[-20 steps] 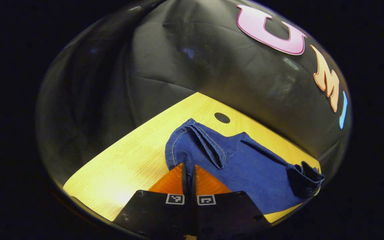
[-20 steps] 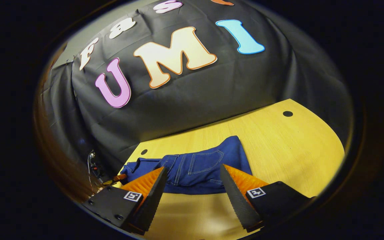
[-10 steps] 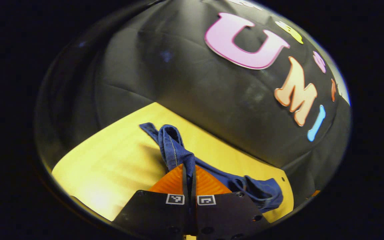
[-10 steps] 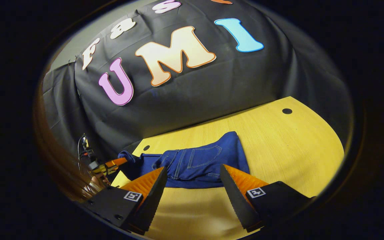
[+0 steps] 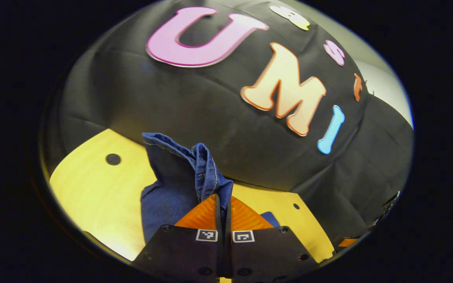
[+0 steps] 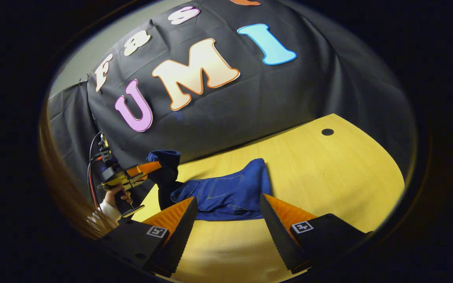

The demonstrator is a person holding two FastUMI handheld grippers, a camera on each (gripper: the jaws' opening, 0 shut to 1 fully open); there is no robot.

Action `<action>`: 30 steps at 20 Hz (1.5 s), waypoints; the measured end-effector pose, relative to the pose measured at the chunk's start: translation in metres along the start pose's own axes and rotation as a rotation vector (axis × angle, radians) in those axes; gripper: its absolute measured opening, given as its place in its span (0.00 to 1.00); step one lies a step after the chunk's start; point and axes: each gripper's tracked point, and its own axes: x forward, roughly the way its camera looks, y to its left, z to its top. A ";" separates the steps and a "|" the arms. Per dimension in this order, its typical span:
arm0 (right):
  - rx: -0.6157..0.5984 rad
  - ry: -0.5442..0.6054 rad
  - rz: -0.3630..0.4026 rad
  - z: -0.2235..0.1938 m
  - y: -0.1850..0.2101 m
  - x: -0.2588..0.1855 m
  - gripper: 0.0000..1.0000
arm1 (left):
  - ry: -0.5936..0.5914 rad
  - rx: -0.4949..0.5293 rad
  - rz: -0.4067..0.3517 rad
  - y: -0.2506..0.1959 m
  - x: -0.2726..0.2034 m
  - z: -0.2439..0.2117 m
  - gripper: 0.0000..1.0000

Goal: Grasp the waist and the cuffs of the jeans and fold them to make the two legs overlap; first hold the waist and fold one-third of the jeans toward the cuffs, then hold the cuffs and fold the remaining one-third in the same direction to finish folding.

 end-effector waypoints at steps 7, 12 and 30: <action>-0.011 0.007 -0.027 0.010 -0.050 -0.019 0.98 | 0.169 0.236 -0.112 -0.107 0.034 -0.087 0.00; -0.007 0.014 -0.029 0.008 -0.069 -0.024 0.98 | 0.359 0.494 0.000 -0.084 0.031 -0.194 0.00; -0.004 -0.064 0.076 0.011 0.012 -0.046 0.98 | 0.132 0.313 0.140 -0.089 -0.142 -0.094 0.88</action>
